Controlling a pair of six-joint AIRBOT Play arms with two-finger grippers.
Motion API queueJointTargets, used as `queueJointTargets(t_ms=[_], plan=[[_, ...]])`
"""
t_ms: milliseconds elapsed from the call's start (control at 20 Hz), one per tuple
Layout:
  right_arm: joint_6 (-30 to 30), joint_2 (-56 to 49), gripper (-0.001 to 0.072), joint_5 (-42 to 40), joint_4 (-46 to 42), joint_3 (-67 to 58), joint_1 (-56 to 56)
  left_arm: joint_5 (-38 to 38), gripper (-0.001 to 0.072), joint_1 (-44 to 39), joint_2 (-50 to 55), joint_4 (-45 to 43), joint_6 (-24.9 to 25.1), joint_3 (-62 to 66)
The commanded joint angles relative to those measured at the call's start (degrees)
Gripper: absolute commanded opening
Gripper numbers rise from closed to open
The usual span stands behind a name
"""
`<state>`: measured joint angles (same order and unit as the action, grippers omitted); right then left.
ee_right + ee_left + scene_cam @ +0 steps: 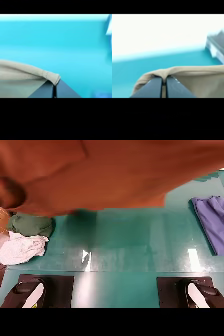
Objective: Fold the shirts.
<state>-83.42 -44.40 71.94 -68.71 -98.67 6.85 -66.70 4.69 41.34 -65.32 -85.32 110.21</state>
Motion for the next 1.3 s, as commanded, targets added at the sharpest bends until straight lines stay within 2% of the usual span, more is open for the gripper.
queueJointTargets(t_ms=[0,150,350,500,600,750,900,1000,1100,1250], plan=[[0.6,2.0,0.0013,-0.1,-0.4,-11.7,5.6,3.2,0.0030,0.1,-0.3,-0.2,-1.9,13.5],[0.6,0.1,0.0012,3.5,-0.3,-18.7,9.7,4.5,0.0030,0.1,-0.2,0.7,-2.8,14.3],[0.5,-6.2,0.0012,10.3,2.0,-21.1,10.1,3.2,0.0030,0.1,0.0,2.0,-3.2,3.2],[0.5,-10.6,0.0013,13.2,8.3,-12.3,10.1,-1.6,0.0031,0.1,2.9,4.6,-3.2,-7.2],[0.5,-14.4,0.0013,15.3,8.5,-6.2,8.5,-4.5,0.0030,0.1,6.5,7.8,-1.7,-14.2],[0.6,-21.4,0.0013,16.0,7.3,3.4,4.3,-4.2,0.0031,0.1,12.5,9.2,0.4,-24.4],[0.6,-29.6,0.0013,12.1,-1.7,11.1,-1.2,-0.9,0.0031,-0.2,20.8,9.1,3.0,-32.8],[0.6,-35.5,0.0013,6.6,-3.0,13.6,-3.3,3.4,0.0031,-0.2,27.9,9.2,5.4,-34.9],[0.5,-41.2,0.0012,1.3,-2.8,12.4,-4.4,9.2,0.0031,-0.2,34.9,9.5,8.2,-34.6],[0.5,-48.0,0.0012,-0.2,-2.8,5.1,-5.4,16.6,0.0031,-0.2,42.3,10.7,9.3,-32.4]])
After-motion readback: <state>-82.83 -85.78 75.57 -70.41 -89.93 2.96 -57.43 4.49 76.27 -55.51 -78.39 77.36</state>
